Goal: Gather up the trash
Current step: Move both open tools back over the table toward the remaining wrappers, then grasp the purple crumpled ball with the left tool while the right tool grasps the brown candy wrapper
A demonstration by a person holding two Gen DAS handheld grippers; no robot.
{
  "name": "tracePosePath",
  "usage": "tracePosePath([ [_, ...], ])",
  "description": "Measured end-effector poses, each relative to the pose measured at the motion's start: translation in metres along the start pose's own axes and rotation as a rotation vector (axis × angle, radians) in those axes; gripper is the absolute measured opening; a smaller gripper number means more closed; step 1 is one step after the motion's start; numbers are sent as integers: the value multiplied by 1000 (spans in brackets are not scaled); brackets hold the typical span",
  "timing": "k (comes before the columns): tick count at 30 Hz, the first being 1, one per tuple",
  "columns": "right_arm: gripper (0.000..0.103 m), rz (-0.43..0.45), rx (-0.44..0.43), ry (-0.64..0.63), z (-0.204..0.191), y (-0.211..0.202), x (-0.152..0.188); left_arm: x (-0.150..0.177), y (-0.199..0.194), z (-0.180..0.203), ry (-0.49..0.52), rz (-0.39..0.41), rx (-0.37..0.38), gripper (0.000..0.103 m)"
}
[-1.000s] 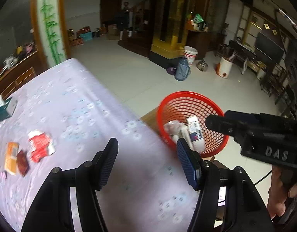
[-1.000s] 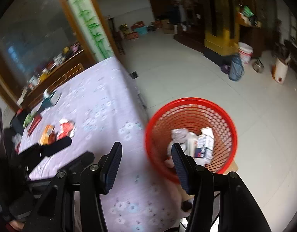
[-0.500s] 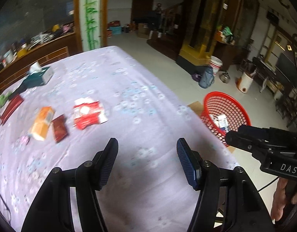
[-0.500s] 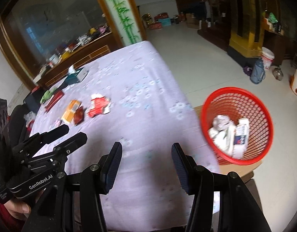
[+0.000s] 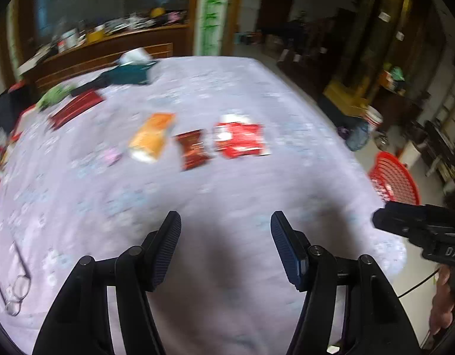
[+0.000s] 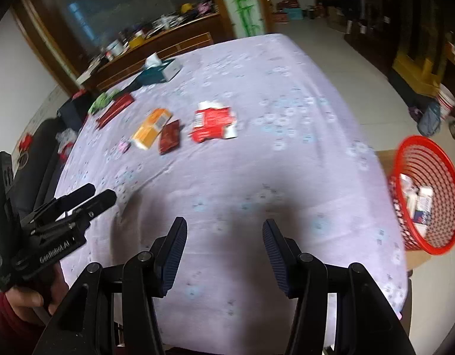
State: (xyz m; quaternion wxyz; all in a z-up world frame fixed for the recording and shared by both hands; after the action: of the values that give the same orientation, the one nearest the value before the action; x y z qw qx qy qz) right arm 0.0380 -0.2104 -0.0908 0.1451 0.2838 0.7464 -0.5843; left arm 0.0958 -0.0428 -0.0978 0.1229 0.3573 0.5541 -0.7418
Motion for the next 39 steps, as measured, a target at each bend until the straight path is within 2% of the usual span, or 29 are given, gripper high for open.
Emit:
tracePosePath([
  [7,57,-40,-37,-36,-37,27,-12,-3,6,-104,-98,-24,-129,62],
  [10,57,-40,-33,-49,-45,33,-20,-16,22,-136,-150,-33,-131,62],
  [13,57,-45,-26,-51,-49,38,-26,-32,48,-159,-154,-45,-142,61],
  [21,57,-74,-5,-45,-45,46,-22,-51,119,-173,-174,-126,-110,43],
  [24,57,-81,-3,-43,-43,48,-22,-55,137,-174,-166,-141,-109,41],
  [27,57,-85,-2,-43,-42,51,-24,-54,153,-178,-166,-166,-120,28],
  [28,57,-85,-2,-44,-43,52,-25,-53,158,-180,-172,-172,-119,26],
  [34,57,-79,-33,-66,-61,68,-44,-55,158,-182,-168,-134,-117,24],
  [39,57,-62,-47,-112,-85,102,-69,-51,130,-175,-161,-86,-102,24],
])
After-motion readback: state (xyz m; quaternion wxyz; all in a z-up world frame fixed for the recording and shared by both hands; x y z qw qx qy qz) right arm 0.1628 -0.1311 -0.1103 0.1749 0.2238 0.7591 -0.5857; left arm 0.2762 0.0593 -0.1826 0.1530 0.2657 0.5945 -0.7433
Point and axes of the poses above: each gripper's, at about its wrist camera, not at the fingertips, and y roughly the way its jaws point, z to its right, x to its underside, the point moved 8 cm from there along y, roughly the way its jaws point, and after that the axes turned 4 degrees about z, right-handed, at the moved point
